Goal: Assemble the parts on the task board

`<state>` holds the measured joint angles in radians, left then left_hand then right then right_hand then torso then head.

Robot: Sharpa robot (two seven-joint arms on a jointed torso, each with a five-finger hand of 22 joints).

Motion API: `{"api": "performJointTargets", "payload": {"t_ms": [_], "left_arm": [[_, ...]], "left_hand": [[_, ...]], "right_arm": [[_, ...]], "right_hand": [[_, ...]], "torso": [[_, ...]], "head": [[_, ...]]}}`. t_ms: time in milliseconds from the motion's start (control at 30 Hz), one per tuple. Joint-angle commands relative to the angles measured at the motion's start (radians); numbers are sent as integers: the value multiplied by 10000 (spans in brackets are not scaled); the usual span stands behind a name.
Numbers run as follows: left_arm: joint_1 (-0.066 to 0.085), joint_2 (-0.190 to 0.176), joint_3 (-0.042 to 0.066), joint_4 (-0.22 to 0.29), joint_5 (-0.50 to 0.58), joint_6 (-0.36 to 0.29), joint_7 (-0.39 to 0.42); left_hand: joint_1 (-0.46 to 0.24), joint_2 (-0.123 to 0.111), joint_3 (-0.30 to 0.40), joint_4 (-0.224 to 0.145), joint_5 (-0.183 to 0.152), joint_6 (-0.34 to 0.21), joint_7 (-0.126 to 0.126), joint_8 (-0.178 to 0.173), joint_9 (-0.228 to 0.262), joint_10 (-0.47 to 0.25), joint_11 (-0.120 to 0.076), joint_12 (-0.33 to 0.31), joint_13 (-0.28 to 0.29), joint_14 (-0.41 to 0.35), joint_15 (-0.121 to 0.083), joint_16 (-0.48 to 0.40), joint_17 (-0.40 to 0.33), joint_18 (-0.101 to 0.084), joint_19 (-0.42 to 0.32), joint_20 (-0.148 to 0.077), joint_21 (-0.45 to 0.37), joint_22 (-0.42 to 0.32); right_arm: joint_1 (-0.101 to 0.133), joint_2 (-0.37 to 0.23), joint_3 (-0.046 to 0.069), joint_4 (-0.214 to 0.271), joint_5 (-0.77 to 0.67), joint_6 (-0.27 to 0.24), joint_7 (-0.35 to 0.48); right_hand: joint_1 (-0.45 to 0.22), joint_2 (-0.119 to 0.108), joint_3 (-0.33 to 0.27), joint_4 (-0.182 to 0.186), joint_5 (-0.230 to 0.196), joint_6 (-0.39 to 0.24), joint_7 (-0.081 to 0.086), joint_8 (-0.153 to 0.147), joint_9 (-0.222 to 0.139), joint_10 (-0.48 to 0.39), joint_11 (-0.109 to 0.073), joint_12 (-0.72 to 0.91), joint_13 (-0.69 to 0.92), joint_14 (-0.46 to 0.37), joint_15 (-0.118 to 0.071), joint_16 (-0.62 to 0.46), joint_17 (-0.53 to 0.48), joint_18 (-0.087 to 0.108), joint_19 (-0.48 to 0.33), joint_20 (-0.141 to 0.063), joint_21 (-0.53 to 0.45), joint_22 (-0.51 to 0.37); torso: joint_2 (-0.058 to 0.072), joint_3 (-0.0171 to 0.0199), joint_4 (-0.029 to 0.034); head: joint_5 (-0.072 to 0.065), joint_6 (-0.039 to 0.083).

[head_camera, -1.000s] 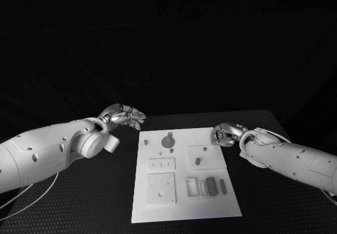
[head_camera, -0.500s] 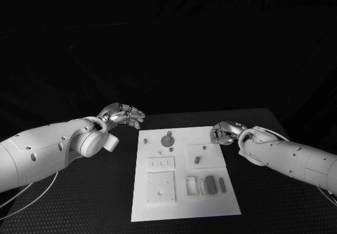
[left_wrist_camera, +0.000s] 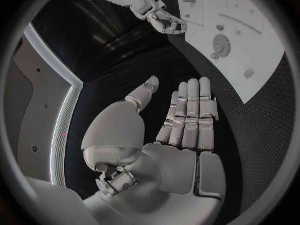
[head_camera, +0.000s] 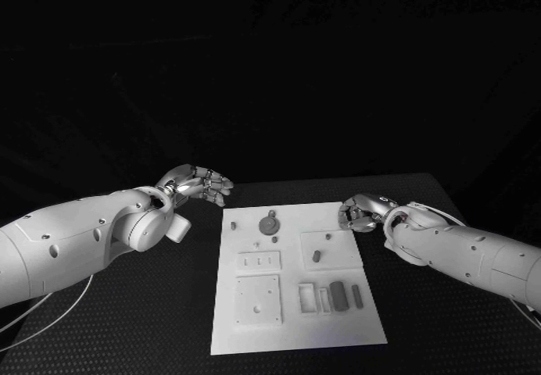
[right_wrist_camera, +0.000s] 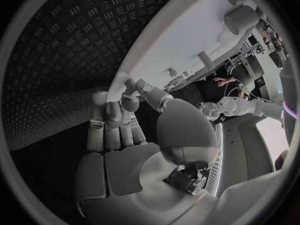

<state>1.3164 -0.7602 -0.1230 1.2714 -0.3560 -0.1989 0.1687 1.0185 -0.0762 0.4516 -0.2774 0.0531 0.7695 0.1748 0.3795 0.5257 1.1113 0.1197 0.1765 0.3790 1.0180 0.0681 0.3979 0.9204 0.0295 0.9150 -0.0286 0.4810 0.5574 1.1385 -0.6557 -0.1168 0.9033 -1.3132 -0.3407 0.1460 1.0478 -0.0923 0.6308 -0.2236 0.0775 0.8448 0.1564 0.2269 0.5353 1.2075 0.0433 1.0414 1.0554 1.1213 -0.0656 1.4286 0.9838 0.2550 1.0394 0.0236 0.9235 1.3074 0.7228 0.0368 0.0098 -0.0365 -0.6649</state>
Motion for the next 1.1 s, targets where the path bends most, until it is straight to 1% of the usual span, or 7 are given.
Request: {"api": "performJointTargets", "payload": {"t_ms": [33,333,467,633,967,1033,1100], "left_arm": [[8,9,8,25,-43,121,60],[8,16,8,24,-43,132,58],[8,14,8,26,-43,135,57],[8,13,8,23,-43,114,26],[8,4,8,46,-48,134,-82],[8,1,8,60,-190,-22,-224],[8,-3,7,53,-244,98,-201]], "left_hand": [[-32,6,-32,12,-28,-60,10,-69,13,-84,9,-62,14,26,-11,-40,12,154,15,-39,-63,12],[-32,3,-32,10,-28,-65,14,-77,16,-88,10,-68,18,26,-10,-43,13,154,15,-39,-65,13],[-32,6,-31,11,-28,-67,15,-79,17,-88,11,-70,20,26,-10,-44,14,155,16,-39,-66,14],[-33,14,-29,14,-28,-63,17,-80,20,-86,11,-72,25,27,-10,-45,16,155,17,-39,-67,15],[-91,44,-31,57,-28,88,74,-38,86,-15,-17,-64,95,36,-10,-63,33,155,20,-37,-91,27],[-84,92,-23,67,-26,308,73,54,149,295,-163,117,236,107,-36,-33,61,166,74,-53,-71,50],[-117,146,-32,93,-30,427,28,84,183,386,-227,182,340,190,-73,3,91,179,141,-83,-44,77]], "right_arm": [[-8,6,0,4,5,-25,8],[-9,22,0,-4,38,-21,16],[-9,21,0,-13,38,-5,6],[-10,29,0,-48,10,29,-68],[-22,54,0,-38,-108,-60,-189],[-22,56,0,-43,-113,-99,-208],[-22,59,0,-23,-113,-133,-200]], "right_hand": [[40,-114,21,-53,23,-77,23,-39,-11,-82,13,-29,-11,-55,41,-35,-11,68,-42,-13,6,181],[36,-156,31,-43,21,-147,52,-85,-24,-150,41,-59,-25,-100,67,-68,-26,68,-76,8,-27,174],[44,-113,47,-27,22,-100,47,-61,-11,-160,40,-57,-26,-108,71,-71,-30,68,-79,16,-34,175],[87,146,77,-34,17,459,-124,261,186,-178,-116,-49,-36,-124,-60,-69,-40,68,-94,37,-42,190],[46,339,46,-93,18,787,-282,470,405,-132,-270,-38,-45,-99,-199,-51,-49,68,-83,36,-28,198],[6,355,33,-70,18,806,-295,485,436,-119,-284,-38,-48,-91,-214,-48,-52,68,-76,36,-25,197],[-56,349,16,-22,18,817,-305,494,464,-109,-293,-41,-51,-86,-225,-49,-55,68,-70,38,-25,195]], "torso": [[-4,6,2],[-4,11,-4],[-2,8,-3],[-6,8,6],[-1,7,7],[1,6,10],[1,4,12]], "head": [[-9,3],[-12,12],[-14,7],[-17,2],[10,6],[-9,10],[-12,9]]}}
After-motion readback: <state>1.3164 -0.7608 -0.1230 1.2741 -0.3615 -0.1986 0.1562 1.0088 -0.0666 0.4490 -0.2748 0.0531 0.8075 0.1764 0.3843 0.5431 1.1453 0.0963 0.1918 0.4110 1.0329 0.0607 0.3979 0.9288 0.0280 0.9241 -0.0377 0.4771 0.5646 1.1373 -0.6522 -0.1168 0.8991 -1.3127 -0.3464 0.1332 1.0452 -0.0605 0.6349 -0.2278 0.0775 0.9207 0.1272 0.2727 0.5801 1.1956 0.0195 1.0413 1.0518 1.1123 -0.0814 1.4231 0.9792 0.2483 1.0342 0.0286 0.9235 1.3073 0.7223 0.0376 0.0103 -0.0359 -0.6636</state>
